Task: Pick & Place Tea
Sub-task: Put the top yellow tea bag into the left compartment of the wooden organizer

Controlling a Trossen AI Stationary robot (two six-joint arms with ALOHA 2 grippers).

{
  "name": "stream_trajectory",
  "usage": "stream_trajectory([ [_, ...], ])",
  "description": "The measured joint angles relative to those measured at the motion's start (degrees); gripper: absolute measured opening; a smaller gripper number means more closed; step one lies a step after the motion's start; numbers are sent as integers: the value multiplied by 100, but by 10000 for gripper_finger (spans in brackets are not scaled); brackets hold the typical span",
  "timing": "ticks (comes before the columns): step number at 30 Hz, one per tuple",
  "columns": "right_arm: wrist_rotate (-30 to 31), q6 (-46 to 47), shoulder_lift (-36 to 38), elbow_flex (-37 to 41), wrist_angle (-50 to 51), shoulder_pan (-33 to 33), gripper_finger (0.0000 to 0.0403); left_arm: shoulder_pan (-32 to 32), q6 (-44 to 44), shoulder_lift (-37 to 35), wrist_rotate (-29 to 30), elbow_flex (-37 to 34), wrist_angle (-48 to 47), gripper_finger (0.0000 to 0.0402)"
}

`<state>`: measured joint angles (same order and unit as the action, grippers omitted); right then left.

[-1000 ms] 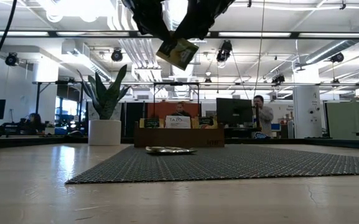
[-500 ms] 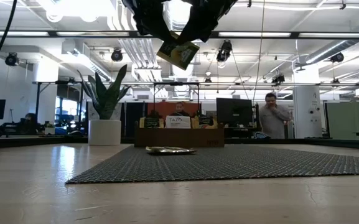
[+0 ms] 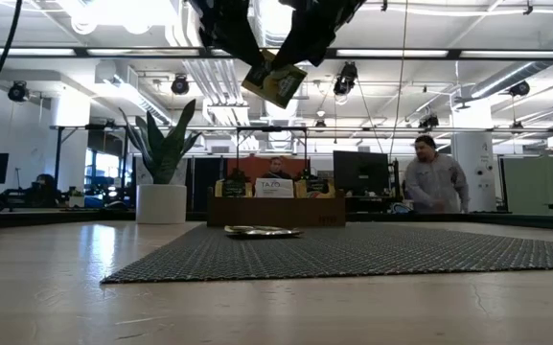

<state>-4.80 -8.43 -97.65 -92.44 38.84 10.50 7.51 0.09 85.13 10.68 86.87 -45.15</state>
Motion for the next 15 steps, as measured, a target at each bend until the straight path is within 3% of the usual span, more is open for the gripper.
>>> stream_trajectory([
  [8,338,267,42,14,-228,12,8,-178,-801,-931,156,-426,-18,128],
  [11,331,499,137,85,-577,47,8,-255,-1274,-1558,430,-1122,406,128],
  [15,20,940,213,193,-1246,99,8,-373,-1845,-2492,510,-2441,1921,129],
])
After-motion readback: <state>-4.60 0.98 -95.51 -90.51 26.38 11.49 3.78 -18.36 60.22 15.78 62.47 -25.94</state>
